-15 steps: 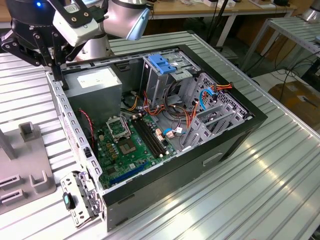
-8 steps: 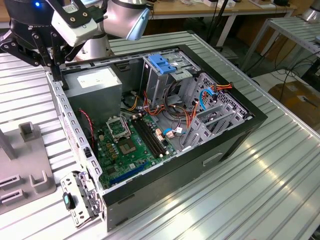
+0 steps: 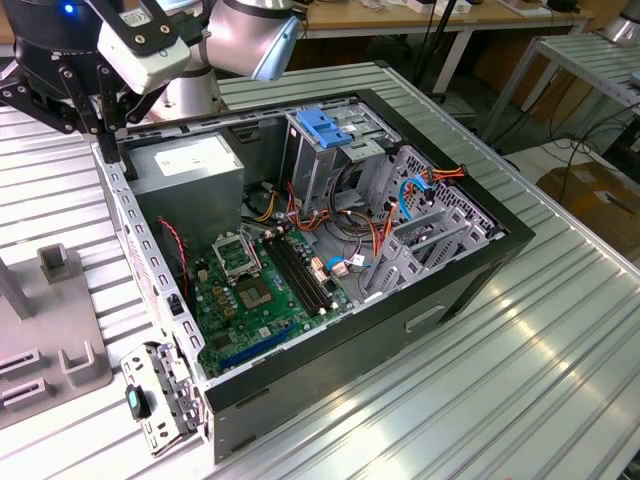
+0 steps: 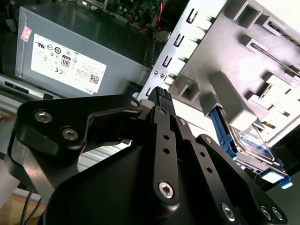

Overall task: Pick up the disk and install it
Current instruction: 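Reach for the disk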

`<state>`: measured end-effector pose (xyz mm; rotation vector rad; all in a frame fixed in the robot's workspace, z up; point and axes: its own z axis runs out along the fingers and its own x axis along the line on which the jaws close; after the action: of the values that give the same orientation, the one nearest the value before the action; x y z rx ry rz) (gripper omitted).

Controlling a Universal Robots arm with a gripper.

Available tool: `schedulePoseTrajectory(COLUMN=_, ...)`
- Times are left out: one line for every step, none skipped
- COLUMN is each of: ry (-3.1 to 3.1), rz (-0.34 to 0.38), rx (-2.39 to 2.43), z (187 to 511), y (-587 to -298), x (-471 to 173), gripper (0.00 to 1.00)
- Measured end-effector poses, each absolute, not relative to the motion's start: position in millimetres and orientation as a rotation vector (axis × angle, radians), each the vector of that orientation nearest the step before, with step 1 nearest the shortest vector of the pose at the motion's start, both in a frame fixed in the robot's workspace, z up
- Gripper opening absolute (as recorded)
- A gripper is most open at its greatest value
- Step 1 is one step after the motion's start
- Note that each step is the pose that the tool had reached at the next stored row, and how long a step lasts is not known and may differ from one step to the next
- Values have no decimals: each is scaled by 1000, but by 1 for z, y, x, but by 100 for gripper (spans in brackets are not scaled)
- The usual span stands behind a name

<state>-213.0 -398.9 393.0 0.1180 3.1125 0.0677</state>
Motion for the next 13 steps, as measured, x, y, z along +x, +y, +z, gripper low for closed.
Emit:
schedulePoseTrajectory(ry=3113, rz=68, rx=118, z=393, y=-399, x=-213, gripper=11)
schedulePoseTrajectory(ry=3112, rz=68, rx=118, z=393, y=-399, x=-213, gripper=11)
schedulePoseTrajectory(ry=3113, rz=68, rx=118, z=393, y=-399, x=-213, gripper=11)
schedulePoseTrajectory(ry=3112, rz=68, rx=118, z=393, y=-399, x=-214, gripper=11)
schedulePoseTrajectory(ry=3112, rz=68, rx=118, z=393, y=-399, x=-214, gripper=11)
schedulePoseTrajectory(ry=3113, rz=68, rx=118, z=393, y=-399, x=-214, gripper=11)
schedulePoseTrajectory(ry=3113, rz=68, rx=118, z=393, y=-399, x=-214, gripper=11)
schedulePoseTrajectory(ry=3112, rz=68, rx=118, z=393, y=-399, x=-214, gripper=11)
schedulePoseTrajectory(ry=3113, rz=68, rx=118, z=393, y=-399, x=-214, gripper=11)
schedulePoseTrajectory(ry=3113, rz=68, rx=118, z=393, y=-399, x=-214, gripper=11)
schedulePoseTrajectory(ry=3112, rz=68, rx=118, z=393, y=-399, x=-214, gripper=11)
schedulePoseTrajectory(ry=3112, rz=68, rx=118, z=393, y=-399, x=-214, gripper=11)
schedulePoseTrajectory(ry=3112, rz=68, rx=118, z=393, y=-399, x=-214, gripper=11)
